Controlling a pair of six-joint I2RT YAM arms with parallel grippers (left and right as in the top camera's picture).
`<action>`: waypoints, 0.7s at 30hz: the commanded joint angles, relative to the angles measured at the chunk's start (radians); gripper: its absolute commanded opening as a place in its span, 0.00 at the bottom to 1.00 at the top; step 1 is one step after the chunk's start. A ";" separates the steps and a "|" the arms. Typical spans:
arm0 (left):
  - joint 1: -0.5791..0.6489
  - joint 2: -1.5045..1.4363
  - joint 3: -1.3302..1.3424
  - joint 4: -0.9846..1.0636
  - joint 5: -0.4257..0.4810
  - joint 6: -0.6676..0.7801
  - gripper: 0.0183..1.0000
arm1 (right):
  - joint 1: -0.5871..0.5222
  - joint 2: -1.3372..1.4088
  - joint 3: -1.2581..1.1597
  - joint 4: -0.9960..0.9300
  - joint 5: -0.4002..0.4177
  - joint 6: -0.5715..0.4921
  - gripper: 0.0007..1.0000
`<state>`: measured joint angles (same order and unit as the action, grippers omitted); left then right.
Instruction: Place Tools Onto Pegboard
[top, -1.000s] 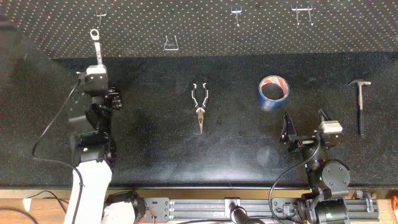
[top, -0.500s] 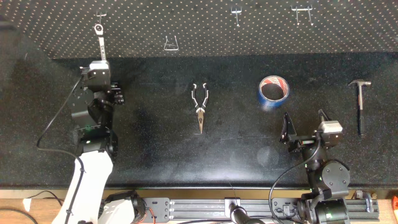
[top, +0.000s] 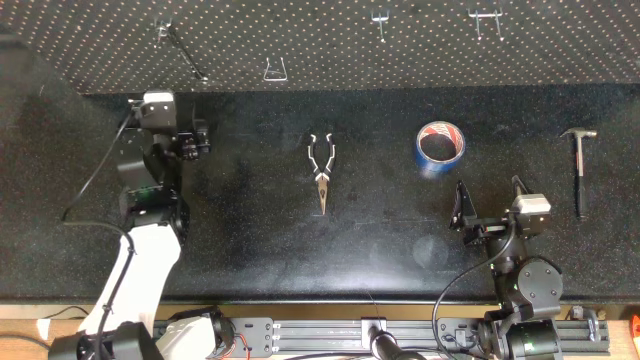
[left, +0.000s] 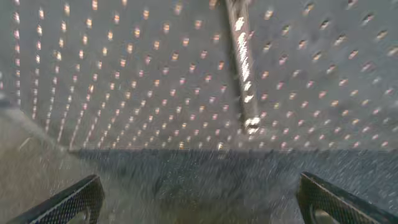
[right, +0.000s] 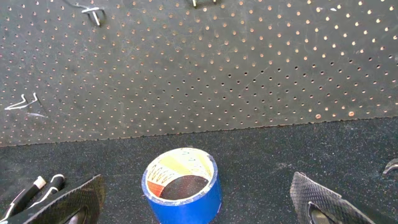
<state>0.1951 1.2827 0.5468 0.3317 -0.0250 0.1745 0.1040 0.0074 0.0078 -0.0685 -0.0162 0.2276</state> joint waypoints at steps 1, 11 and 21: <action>-0.029 -0.149 0.016 -0.281 -0.093 -0.002 1.00 | 0.004 -0.006 -0.004 -0.005 0.009 0.011 0.98; -0.417 -0.269 0.161 -1.010 -0.097 -0.678 1.00 | 0.004 -0.006 -0.004 -0.005 0.009 0.011 0.98; -0.675 0.466 0.668 -0.996 -0.095 -0.708 1.00 | 0.004 -0.006 -0.004 -0.005 0.009 0.011 0.98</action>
<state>-0.4789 1.6890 1.1725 -0.7212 -0.1242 -0.5549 0.1040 0.0071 0.0082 -0.0689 -0.0162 0.2276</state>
